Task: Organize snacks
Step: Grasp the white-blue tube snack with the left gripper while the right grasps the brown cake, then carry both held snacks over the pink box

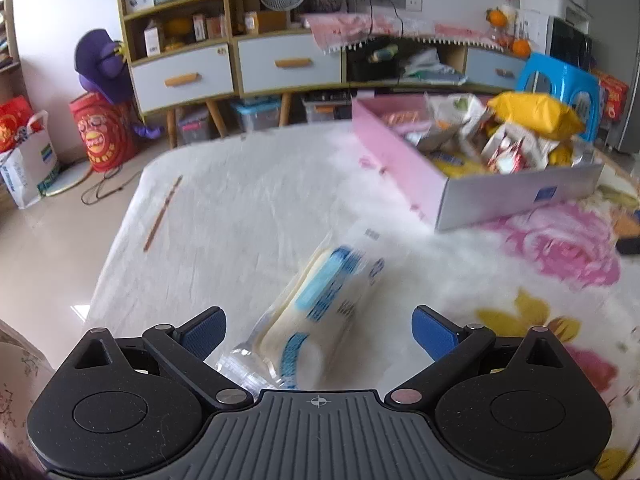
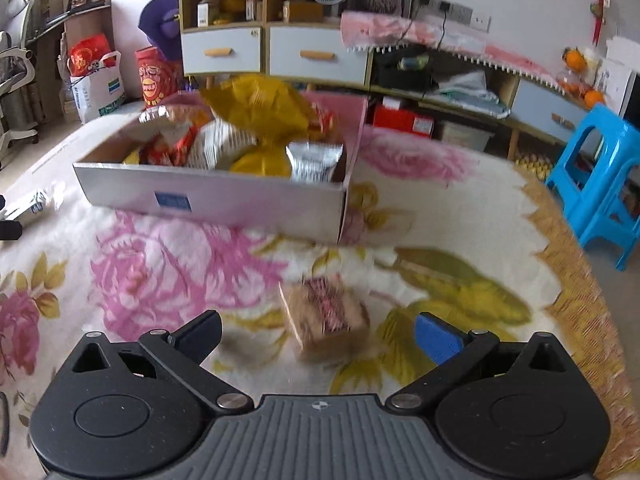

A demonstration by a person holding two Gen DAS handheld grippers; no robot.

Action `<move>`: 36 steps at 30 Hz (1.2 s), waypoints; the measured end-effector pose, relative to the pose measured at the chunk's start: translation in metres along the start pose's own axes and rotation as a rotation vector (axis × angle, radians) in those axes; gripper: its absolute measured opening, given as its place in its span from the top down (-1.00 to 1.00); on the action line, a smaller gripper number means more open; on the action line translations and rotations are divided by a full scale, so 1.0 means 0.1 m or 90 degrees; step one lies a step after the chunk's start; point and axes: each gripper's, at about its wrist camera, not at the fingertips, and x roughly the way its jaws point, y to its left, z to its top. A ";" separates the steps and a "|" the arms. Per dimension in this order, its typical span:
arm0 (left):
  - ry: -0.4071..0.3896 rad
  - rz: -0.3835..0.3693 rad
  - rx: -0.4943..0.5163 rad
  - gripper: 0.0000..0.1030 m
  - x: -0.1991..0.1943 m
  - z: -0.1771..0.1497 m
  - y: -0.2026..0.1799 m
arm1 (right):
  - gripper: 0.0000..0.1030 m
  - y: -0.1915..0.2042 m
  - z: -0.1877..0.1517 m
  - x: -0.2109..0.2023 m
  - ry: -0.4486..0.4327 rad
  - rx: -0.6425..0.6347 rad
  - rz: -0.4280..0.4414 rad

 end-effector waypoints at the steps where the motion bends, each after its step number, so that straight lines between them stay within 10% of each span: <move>1: 0.003 -0.004 -0.001 -0.95 0.03 -0.02 0.02 | -0.85 -0.01 -0.02 0.01 -0.006 0.005 0.006; 11: -0.012 -0.043 0.008 -0.88 0.12 0.03 -0.02 | -0.86 -0.03 0.00 0.09 -0.046 0.010 0.022; 24: -0.007 -0.057 0.027 -0.02 0.05 0.08 -0.24 | -0.83 0.07 0.06 0.06 -0.018 -0.013 0.050; 36: 0.046 -0.014 0.024 0.45 -0.02 0.14 -0.45 | 0.11 0.29 0.10 -0.08 -0.001 -0.050 0.090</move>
